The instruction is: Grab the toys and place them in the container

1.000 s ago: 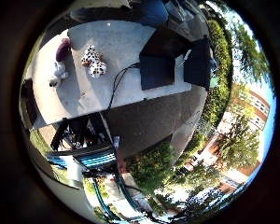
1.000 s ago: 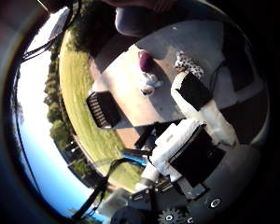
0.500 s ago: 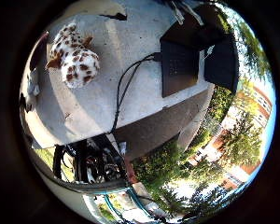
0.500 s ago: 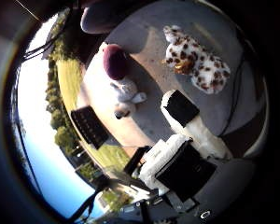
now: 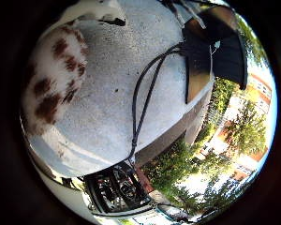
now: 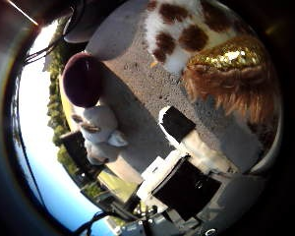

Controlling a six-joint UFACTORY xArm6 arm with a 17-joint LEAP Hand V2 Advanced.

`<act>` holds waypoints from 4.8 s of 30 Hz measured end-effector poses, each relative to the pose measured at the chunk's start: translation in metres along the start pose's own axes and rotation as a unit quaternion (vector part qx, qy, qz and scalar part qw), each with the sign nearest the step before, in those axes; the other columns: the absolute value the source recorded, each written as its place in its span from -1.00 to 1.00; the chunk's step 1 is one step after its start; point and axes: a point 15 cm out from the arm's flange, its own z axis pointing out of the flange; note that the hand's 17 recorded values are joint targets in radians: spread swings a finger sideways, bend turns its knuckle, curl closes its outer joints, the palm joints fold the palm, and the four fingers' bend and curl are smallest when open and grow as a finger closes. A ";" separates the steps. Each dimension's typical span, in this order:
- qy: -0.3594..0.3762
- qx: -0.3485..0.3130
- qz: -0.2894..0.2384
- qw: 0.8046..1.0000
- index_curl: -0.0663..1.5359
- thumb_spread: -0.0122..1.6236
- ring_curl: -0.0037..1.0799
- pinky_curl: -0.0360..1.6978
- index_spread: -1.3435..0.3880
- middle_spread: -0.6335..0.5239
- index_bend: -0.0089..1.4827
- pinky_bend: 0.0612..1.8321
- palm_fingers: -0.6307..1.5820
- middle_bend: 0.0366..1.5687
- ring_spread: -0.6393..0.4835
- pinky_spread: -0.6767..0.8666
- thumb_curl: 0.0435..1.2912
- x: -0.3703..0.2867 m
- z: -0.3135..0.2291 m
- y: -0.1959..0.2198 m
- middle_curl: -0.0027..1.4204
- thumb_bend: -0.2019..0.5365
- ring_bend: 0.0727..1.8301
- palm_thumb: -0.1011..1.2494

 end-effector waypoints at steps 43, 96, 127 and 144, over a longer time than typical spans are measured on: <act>0.039 -0.098 -0.175 0.979 -0.50 0.43 0.72 0.01 -0.54 -0.38 0.34 0.74 0.24 0.51 -0.14 0.06 0.14 -0.087 -0.291 0.200 0.68 -0.48 0.58 0.60; -0.015 0.085 -0.578 0.811 -0.37 0.32 -0.38 -0.37 -0.04 0.28 -0.76 0.11 -0.48 -0.87 0.70 0.54 -0.23 -0.613 -0.197 0.359 -0.46 -0.54 -0.42 0.30; 0.097 -0.033 -0.366 0.925 -0.53 0.37 -0.44 -0.63 0.08 0.21 -0.76 -0.26 -0.42 -0.83 0.63 0.50 -0.36 -0.207 -0.164 0.075 -0.55 -0.54 -0.61 0.17; 0.105 -0.120 -0.373 0.914 -0.57 0.39 -0.43 -0.67 0.09 0.19 -0.76 -0.31 -0.41 -0.82 0.62 0.47 -0.42 -0.181 -0.025 0.073 -0.56 -0.53 -0.66 0.15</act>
